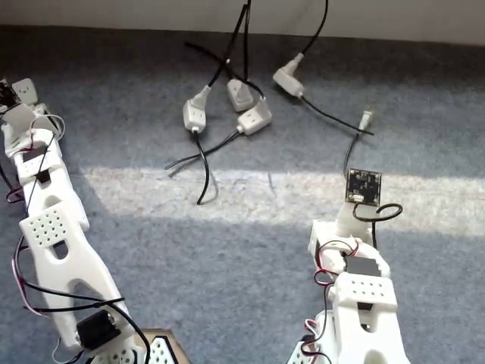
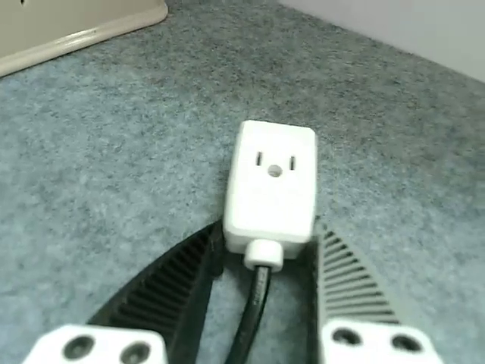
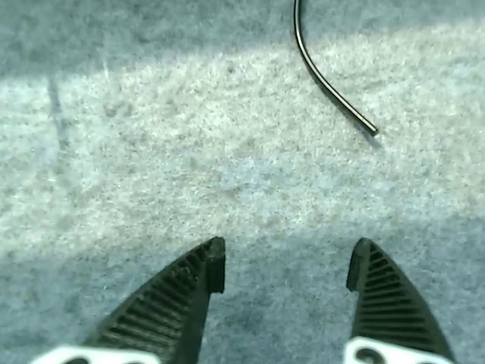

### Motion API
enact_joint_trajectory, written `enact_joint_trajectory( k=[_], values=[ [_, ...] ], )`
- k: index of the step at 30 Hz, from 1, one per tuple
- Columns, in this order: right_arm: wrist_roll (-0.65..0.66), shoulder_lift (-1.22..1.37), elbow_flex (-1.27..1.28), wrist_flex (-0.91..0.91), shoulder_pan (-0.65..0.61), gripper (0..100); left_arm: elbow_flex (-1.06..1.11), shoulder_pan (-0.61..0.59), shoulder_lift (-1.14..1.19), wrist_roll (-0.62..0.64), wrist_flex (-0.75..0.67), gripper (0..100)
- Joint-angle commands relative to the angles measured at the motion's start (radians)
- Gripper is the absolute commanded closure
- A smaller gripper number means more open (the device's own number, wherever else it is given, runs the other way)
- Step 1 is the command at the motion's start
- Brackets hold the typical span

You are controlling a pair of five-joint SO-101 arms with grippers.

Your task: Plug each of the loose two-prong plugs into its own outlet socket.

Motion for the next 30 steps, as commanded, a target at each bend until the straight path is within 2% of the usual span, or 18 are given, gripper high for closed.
enact_joint_trajectory(
  k=[1,11,13,17,23,30],
  values=[
    [-0.009,0.004,-0.002,-0.016,-0.008,73.3,-0.005,0.031,-0.002,0.008,-0.005,99],
    [-0.009,0.004,-0.002,-0.018,-0.008,73.3,0.001,0.013,-0.005,0.008,0.005,99],
    [-0.009,0.002,-0.002,-0.018,-0.008,73.3,-0.001,0.004,-0.008,0.008,0.069,99],
    [-0.009,0.002,-0.002,-0.018,-0.008,73.3,-0.058,0.002,-0.068,0.009,0.305,99],
    [-0.009,0.002,-0.002,-0.018,-0.008,73.3,-0.213,0.039,-0.272,0.006,0.901,99],
    [-0.009,-0.001,-0.002,-0.018,-0.008,73.3,-0.375,0.074,-0.352,0.003,1.352,99]
  ],
)
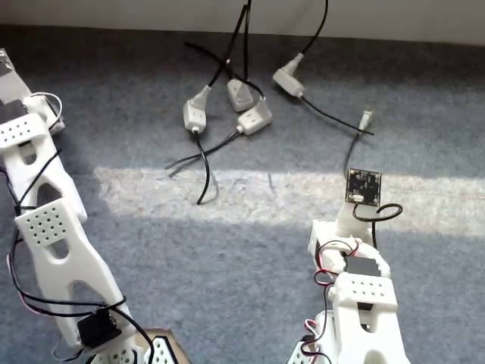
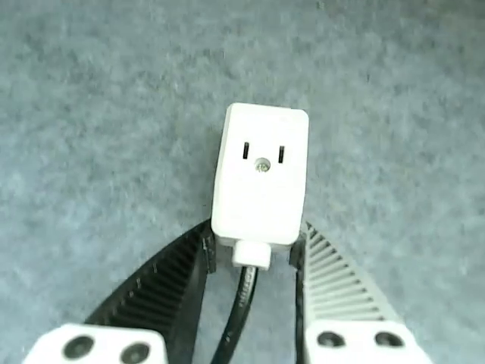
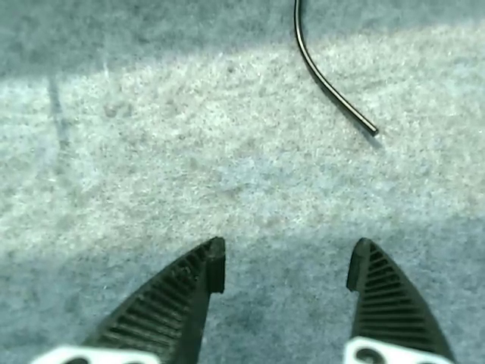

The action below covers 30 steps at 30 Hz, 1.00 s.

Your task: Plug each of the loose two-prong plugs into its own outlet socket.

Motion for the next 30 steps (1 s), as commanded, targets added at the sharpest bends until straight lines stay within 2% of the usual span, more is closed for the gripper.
enact_joint_trajectory(
  k=[1,4,5,12,24,27,30],
  values=[
    [-0.009,-0.001,-0.002,-0.018,-0.008,73.3,-0.148,0.059,-0.096,0.002,0.327,99],
    [-0.009,-0.001,-0.002,-0.018,-0.008,73.3,-0.274,0.122,-0.094,0.002,0.56,99],
    [-0.009,-0.002,-0.002,-0.018,-0.008,73.3,-0.291,0.137,-0.094,0.002,0.578,99],
    [-0.008,-0.002,-0.002,-0.018,-0.007,73.3,-0.312,0.217,-0.113,0.002,0.571,99],
    [-0.006,-0.002,-0.002,-0.018,-0.007,73.3,-0.289,0.506,-0.421,0.005,0.571,99],
    [-0.005,0.002,0.002,-0.041,-0.007,73.3,-0.163,0.572,-0.555,0.005,0.571,99],
    [-0.005,-0.002,0.021,-0.059,-0.007,73.3,0.077,0.636,-0.728,0.005,0.571,99]
  ],
)
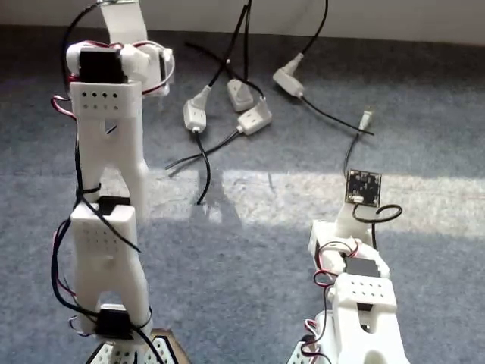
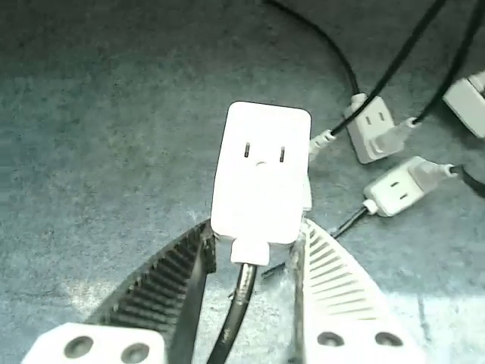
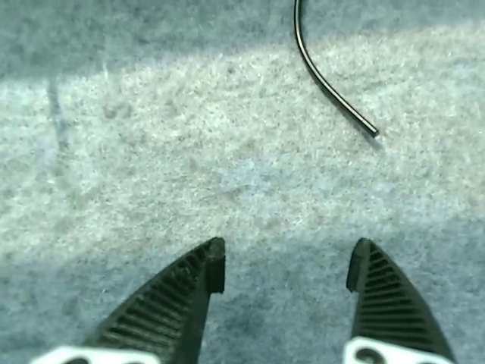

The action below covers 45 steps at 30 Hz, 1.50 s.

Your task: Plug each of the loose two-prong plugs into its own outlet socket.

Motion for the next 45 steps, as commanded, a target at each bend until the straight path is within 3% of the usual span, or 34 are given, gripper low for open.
enact_joint_trajectory(
  k=[1,7,14,22,27,32,35,39,45],
  values=[
    [-0.005,-0.001,-0.001,-0.027,-0.007,73.3,0.326,0.11,-0.312,0.005,0.009,99],
    [-0.005,-0.001,-0.001,-0.027,-0.005,73.3,0.816,0.26,-0.641,0.006,-0.034,99],
    [-0.005,-0.002,-0.001,-0.027,0.001,73.3,1.397,0.42,-0.872,0.008,-0.273,99],
    [-0.005,-0.002,-0.002,-0.027,0.001,73.3,1.974,0.444,-1.201,0.002,-0.445,99],
    [-0.005,-0.002,-0.002,-0.027,0.001,73.3,2.199,0.45,-1.438,0.0,-0.473,99],
    [-0.005,-0.002,-0.001,-0.027,0.001,73.3,2.417,0.452,-1.491,-0.15,-0.64,99],
    [-0.005,-0.002,-0.001,-0.027,0.001,73.3,2.494,0.452,-1.491,-0.167,-0.73,99],
    [-0.005,-0.002,0.001,-0.027,-0.001,73.3,2.52,0.452,-1.491,-0.163,-0.819,88],
    [-0.005,-0.002,0.001,-0.027,-0.001,73.3,2.511,0.452,-1.498,-0.161,-0.83,74]
  ],
)
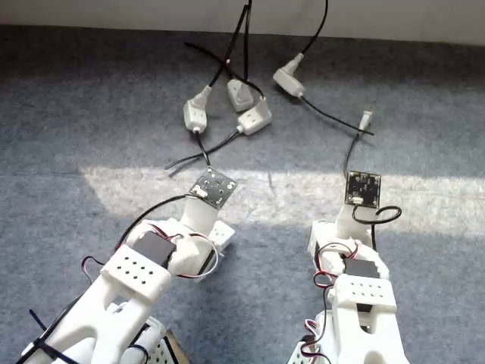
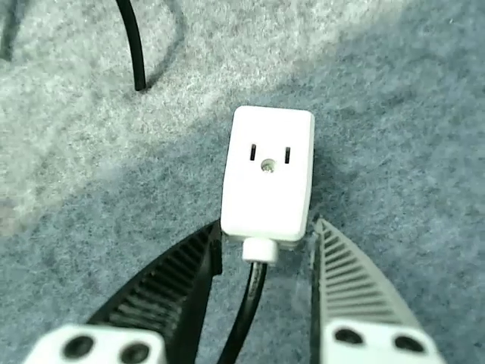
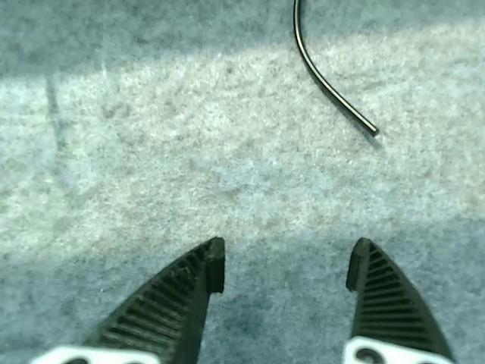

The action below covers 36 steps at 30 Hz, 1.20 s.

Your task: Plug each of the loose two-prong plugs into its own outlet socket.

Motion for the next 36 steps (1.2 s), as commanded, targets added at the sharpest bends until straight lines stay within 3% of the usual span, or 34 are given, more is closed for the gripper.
enact_joint_trajectory(
  k=[1,14,23,26,32,36],
  values=[
    [-0.005,-0.004,-0.004,-0.018,-0.002,73.3,-0.019,0.01,-0.028,-0.008,-0.028,74],
    [-0.005,-0.004,-0.005,-0.018,-0.002,73.3,-0.067,0.147,-0.021,-0.008,-0.06,74],
    [-0.005,-0.004,-0.004,-0.018,-0.002,73.3,0.085,0.145,-0.021,-0.008,-0.23,74],
    [-0.005,-0.004,-0.004,-0.018,-0.002,73.3,0.097,0.093,-0.021,-0.008,-0.233,74],
    [-0.005,-0.004,-0.004,-0.018,-0.002,73.3,0.093,-0.124,-0.022,-0.008,-0.238,74],
    [-0.005,-0.004,-0.004,-0.018,-0.002,73.3,0.097,-0.156,-0.021,-0.009,-0.233,74]
  ],
)
